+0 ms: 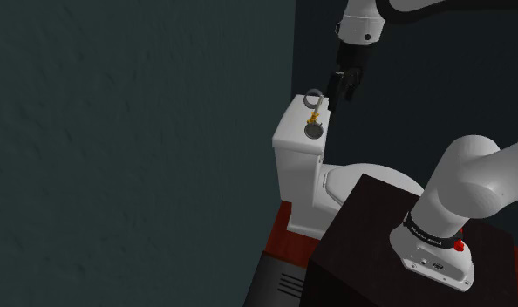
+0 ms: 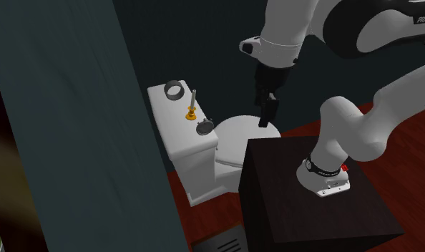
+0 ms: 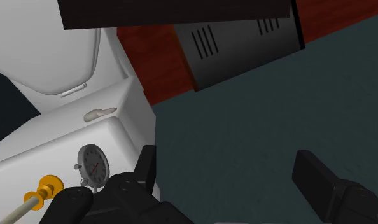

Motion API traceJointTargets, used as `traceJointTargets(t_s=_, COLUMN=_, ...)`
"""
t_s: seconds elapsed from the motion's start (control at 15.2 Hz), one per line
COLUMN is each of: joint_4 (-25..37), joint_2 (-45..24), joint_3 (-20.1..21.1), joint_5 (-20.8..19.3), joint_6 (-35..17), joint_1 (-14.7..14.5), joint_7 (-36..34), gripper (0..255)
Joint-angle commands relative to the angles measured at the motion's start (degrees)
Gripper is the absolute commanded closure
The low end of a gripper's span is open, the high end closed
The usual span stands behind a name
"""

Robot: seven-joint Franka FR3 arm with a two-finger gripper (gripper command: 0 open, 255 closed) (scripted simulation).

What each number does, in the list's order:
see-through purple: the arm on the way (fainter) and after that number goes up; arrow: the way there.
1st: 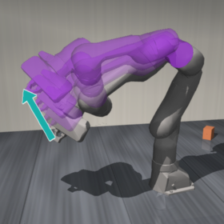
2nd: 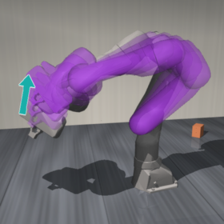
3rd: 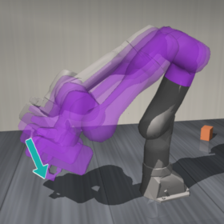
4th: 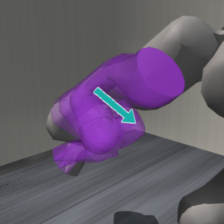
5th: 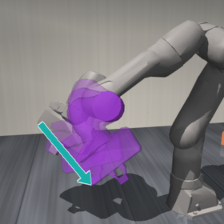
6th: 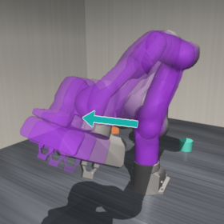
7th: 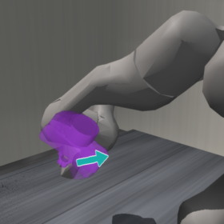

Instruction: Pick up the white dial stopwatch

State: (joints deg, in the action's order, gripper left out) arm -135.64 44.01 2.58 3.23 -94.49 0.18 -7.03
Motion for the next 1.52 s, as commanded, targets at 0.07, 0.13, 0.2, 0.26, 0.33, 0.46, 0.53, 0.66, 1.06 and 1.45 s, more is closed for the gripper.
traceJointTargets(t_s=0.07, joint_4=-1.2, joint_2=-0.2, joint_3=-1.0, joint_5=-0.7, joint_6=-1.6, joint_1=0.1, joint_7=1.9, gripper=0)
traceJointTargets(t_s=0.13, joint_4=-2.3, joint_2=-0.5, joint_3=-2.1, joint_5=-1.4, joint_6=-3.2, joint_1=0.2, joint_7=3.8, gripper=0)
traceJointTargets(t_s=0.2, joint_4=-3.3, joint_2=-1.0, joint_3=-3.1, joint_5=-2.2, joint_6=-4.9, joint_1=0.3, joint_7=5.7, gripper=0)
traceJointTargets(t_s=0.26, joint_4=-4.3, joint_2=-1.5, joint_3=-4.2, joint_5=-2.9, joint_6=-6.6, joint_1=0.4, joint_7=7.6, gripper=0)
traceJointTargets(t_s=0.33, joint_4=-5.1, joint_2=-2.2, joint_3=-5.3, joint_5=-3.5, joint_6=-8.3, joint_1=0.5, joint_7=9.4, gripper=0)
traceJointTargets(t_s=0.46, joint_4=-6.4, joint_2=-3.8, joint_3=-7.5, joint_5=-4.8, joint_6=-11.8, joint_1=0.7, joint_7=13.2, gripper=0)
traceJointTargets(t_s=0.53, joint_4=-7.0, joint_2=-4.9, joint_3=-8.6, joint_5=-5.4, joint_6=-13.6, joint_1=0.8, joint_7=15.0, gripper=0)
traceJointTargets(t_s=0.66, joint_4=-7.7, joint_2=-7.2, joint_3=-10.8, joint_5=-6.5, joint_6=-17.2, joint_1=0.9, joint_7=18.8, gripper=0)
traceJointTargets(t_s=1.06, joint_4=-7.4, joint_2=-16.8, joint_3=-17.5, joint_5=-7.9, joint_6=-28.0, joint_1=0.6, joint_7=30.3, gripper=0)
traceJointTargets(t_s=1.45, joint_4=-3.4, joint_2=-29.2, joint_3=-24.0, joint_5=-5.0, joint_6=-37.6, joint_1=-1.2, joint_7=43.4, gripper=0)
